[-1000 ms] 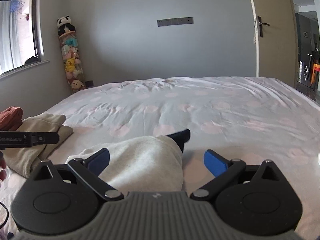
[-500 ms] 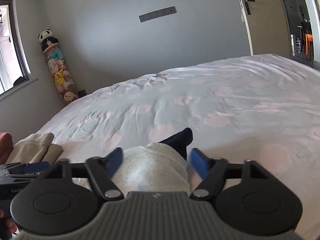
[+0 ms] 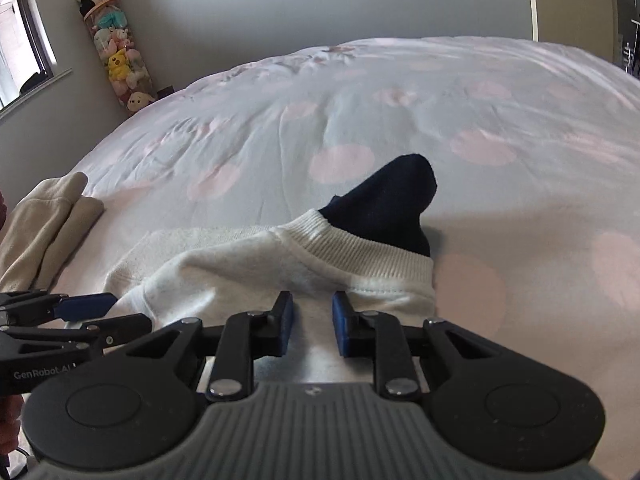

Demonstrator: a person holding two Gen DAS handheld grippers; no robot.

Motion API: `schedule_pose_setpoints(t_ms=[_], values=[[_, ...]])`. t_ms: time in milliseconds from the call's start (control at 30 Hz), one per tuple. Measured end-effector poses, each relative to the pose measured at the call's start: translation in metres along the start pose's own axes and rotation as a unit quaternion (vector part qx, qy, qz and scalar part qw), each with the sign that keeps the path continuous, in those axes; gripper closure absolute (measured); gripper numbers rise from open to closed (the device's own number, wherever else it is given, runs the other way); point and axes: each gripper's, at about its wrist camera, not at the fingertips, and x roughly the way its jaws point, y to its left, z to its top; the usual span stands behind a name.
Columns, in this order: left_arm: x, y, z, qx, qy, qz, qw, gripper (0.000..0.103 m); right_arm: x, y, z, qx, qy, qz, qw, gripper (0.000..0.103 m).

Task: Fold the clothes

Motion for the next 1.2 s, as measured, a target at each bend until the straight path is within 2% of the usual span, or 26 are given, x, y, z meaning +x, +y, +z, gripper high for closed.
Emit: schedule_pose_setpoints(t_ms=[167, 300, 333, 367, 400, 433, 467, 500, 600, 700, 833, 900, 1067, 1167, 1200], values=[[0.001, -0.001, 0.0, 0.006, 0.003, 0.002, 1.0, 0.051, 0.005, -0.006, -0.001, 0.003, 0.003, 0.014, 1.0, 0.079], [-0.013, 0.0, 0.002, 0.004, -0.014, -0.002, 0.9999, 0.051, -0.011, 0.002, 0.004, -0.008, -0.001, 0.007, 1.0, 0.077], [-0.02, 0.0, 0.003, 0.003, -0.021, 0.001, 0.9998, 0.047, -0.02, 0.003, 0.006, -0.005, -0.006, 0.009, 1.0, 0.075], [-0.027, 0.001, 0.005, 0.001, -0.028, 0.003, 0.9996, 0.043, -0.028, 0.003, 0.007, -0.001, -0.011, 0.013, 1.0, 0.067], [-0.033, 0.002, 0.006, -0.004, -0.035, 0.005, 0.9994, 0.037, -0.037, 0.002, 0.007, 0.005, -0.016, 0.017, 1.0, 0.057], [-0.039, 0.005, 0.006, -0.014, -0.042, 0.007, 0.999, 0.029, -0.046, 0.001, 0.007, 0.012, -0.02, 0.02, 1.0, 0.051], [-0.044, 0.009, 0.006, -0.026, -0.045, 0.008, 0.9986, 0.027, -0.052, -0.002, 0.005, 0.021, -0.018, 0.017, 0.999, 0.04], [-0.046, 0.014, 0.006, -0.041, -0.041, 0.005, 0.9983, 0.026, -0.058, -0.006, 0.004, 0.03, -0.016, 0.013, 0.999, 0.035], [-0.041, 0.034, 0.0, -0.089, -0.006, -0.011, 0.9959, 0.026, -0.063, -0.024, -0.003, 0.057, 0.004, -0.006, 0.998, 0.035], [-0.026, 0.054, -0.01, -0.149, 0.042, -0.044, 0.987, 0.026, -0.057, -0.048, -0.008, 0.109, 0.032, -0.007, 0.993, 0.034], [-0.008, 0.069, -0.02, -0.189, 0.057, -0.074, 0.9776, 0.024, -0.036, -0.07, -0.017, 0.184, 0.073, 0.035, 0.98, 0.032], [-0.002, 0.069, -0.018, -0.181, 0.056, -0.078, 0.9787, 0.022, -0.028, -0.074, -0.022, 0.2, 0.08, 0.05, 0.975, 0.028], [0.002, 0.062, -0.018, -0.153, 0.049, -0.082, 0.9837, 0.022, -0.021, -0.07, -0.021, 0.185, 0.078, 0.062, 0.978, 0.026], [0.001, 0.059, -0.018, -0.144, 0.044, -0.084, 0.9851, 0.028, -0.017, -0.069, -0.021, 0.18, 0.073, 0.07, 0.978, 0.027], [0.001, 0.058, -0.018, -0.141, 0.043, -0.085, 0.9855, 0.035, -0.015, -0.068, -0.02, 0.179, 0.071, 0.073, 0.979, 0.028]])
